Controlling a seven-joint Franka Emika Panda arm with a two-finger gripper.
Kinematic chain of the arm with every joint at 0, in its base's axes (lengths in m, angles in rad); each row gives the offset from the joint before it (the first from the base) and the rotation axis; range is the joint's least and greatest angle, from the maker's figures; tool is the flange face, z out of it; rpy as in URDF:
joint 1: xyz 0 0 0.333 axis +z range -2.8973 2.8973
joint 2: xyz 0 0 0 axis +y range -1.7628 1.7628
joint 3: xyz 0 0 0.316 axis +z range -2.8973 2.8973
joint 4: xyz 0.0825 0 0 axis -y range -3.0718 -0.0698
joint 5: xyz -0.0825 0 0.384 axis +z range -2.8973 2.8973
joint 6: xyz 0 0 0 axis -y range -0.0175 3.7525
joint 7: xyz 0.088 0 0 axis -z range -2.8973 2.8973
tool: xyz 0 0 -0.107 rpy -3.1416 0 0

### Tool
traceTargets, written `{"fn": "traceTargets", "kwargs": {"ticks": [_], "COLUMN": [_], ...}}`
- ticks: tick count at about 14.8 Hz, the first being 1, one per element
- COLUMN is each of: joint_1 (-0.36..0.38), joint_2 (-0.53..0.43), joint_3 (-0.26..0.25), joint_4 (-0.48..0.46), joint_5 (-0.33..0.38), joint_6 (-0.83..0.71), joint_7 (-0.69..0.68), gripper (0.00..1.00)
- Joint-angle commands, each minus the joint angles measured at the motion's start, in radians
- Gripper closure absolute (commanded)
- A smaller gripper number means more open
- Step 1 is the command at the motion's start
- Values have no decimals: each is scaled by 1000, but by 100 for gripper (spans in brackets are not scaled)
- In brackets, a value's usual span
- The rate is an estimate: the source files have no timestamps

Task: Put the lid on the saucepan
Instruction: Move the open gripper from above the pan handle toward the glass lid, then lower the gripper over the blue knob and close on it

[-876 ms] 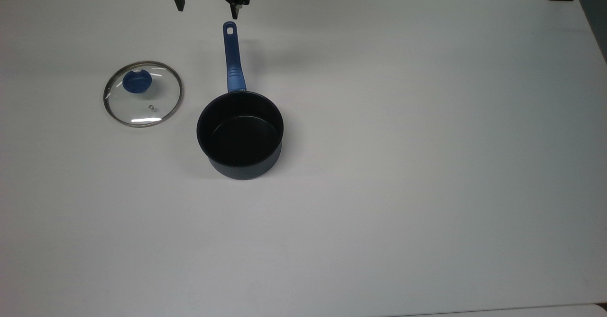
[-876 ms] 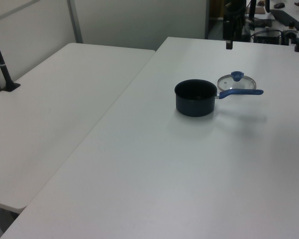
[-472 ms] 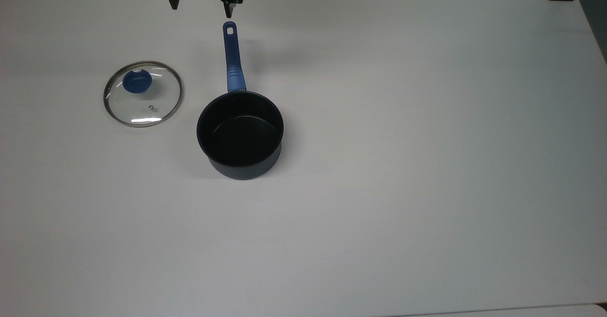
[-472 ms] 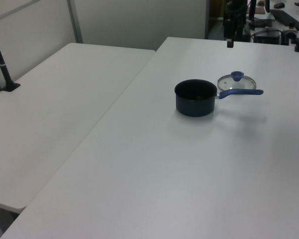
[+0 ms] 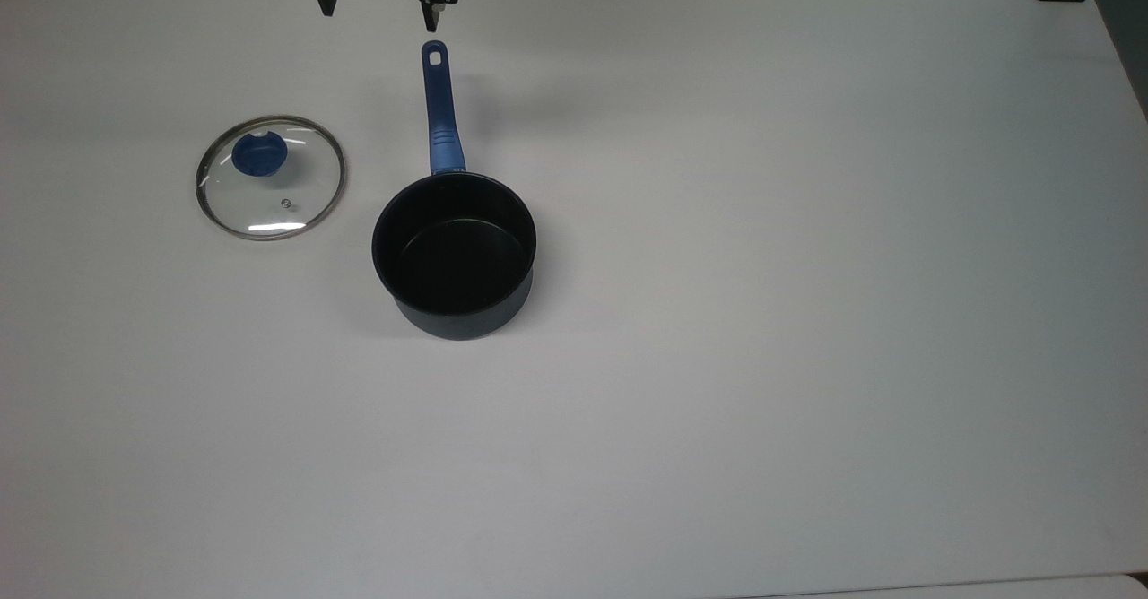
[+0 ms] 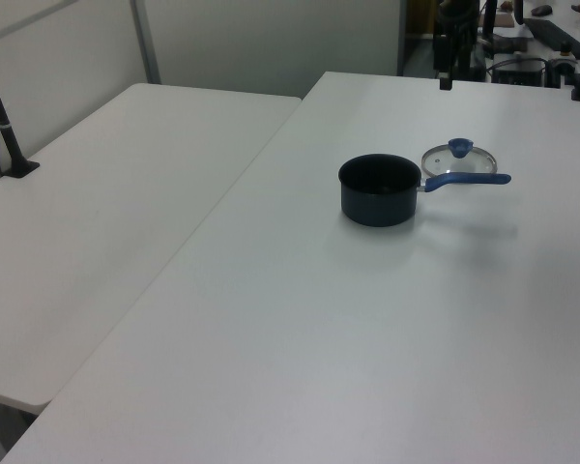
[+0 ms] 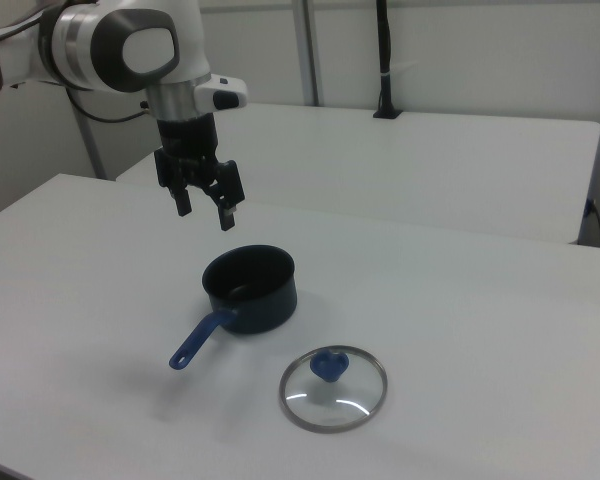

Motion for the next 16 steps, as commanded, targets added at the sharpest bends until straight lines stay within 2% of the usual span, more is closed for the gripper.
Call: {"fn": "traceTargets", "kwargs": {"ticks": [1, 4, 6, 7, 10, 16], "joint_1": [1, -14, -16, -16, -16, -16], "joint_2": [-8, -5, 11, 21, 41, 133], "joint_3": [-6, -15, -40, -67, -130, -221], "joint_4": [-5, -5, -5, -5, -8, -57], "joint_5": [19, 19, 21, 24, 34, 25], "joint_6": [15, 19, 21, 21, 87, 208], "joint_7": [-28, -31, -80, -134, -174, -261], "gripper": [0, 0, 0, 0, 0, 0]}}
